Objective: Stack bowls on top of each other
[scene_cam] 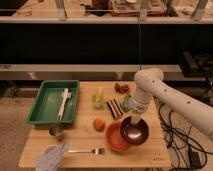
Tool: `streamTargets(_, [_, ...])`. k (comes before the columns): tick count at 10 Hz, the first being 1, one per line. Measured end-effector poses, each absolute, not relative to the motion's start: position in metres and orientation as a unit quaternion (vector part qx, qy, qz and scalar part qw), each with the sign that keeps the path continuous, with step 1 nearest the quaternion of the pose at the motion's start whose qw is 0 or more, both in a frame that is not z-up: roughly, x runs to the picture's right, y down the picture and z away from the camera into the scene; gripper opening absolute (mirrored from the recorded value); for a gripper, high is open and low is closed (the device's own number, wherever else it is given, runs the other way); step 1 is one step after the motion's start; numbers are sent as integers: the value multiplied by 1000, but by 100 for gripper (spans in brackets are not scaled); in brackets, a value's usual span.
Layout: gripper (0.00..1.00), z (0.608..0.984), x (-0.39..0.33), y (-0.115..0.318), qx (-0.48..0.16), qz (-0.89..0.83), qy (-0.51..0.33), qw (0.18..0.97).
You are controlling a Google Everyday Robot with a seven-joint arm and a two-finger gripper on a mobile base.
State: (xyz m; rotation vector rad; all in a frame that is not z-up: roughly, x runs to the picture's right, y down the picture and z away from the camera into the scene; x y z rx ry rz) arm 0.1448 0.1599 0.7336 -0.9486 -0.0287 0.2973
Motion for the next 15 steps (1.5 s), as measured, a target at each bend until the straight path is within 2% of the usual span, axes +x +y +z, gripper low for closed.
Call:
streamTargets(5, [58,743,95,166,-476,125,-23,870])
streamTargets(6, [70,748,83,170,-479,129,-24,868])
streamTargets(7, [78,753,73,172,-480,135,-25,867])
streamTargets(11, [80,780,46,185,-477,159,-18,864])
streamTargets(15, [80,786,71,172,-468,183,-10,865])
